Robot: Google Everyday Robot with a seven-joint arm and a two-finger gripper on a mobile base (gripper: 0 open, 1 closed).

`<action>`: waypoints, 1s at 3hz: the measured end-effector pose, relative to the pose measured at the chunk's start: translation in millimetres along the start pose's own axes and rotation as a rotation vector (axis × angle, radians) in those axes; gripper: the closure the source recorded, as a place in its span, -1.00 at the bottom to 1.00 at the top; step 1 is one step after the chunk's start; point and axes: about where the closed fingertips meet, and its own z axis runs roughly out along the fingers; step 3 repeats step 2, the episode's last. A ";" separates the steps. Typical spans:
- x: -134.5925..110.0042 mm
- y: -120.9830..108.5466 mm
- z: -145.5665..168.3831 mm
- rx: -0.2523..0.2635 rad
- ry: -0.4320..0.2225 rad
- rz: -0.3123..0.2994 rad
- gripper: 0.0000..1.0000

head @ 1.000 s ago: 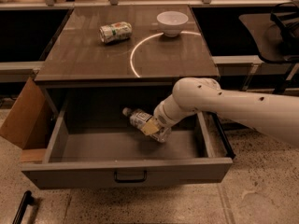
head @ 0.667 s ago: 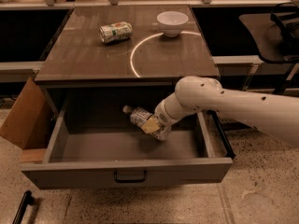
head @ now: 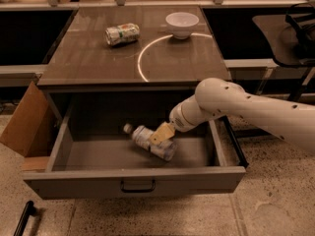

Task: Place blue plastic bottle into top drawer

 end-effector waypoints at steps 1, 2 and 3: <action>3.1 7.6 -29.7 -0.018 -0.031 0.002 -1.00; 5.2 25.8 -75.3 -0.031 -0.064 -0.005 -1.00; 5.2 25.8 -75.3 -0.031 -0.064 -0.005 -1.00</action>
Offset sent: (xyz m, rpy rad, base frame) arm -0.0836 -0.0546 0.1187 0.1072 -0.0538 0.0158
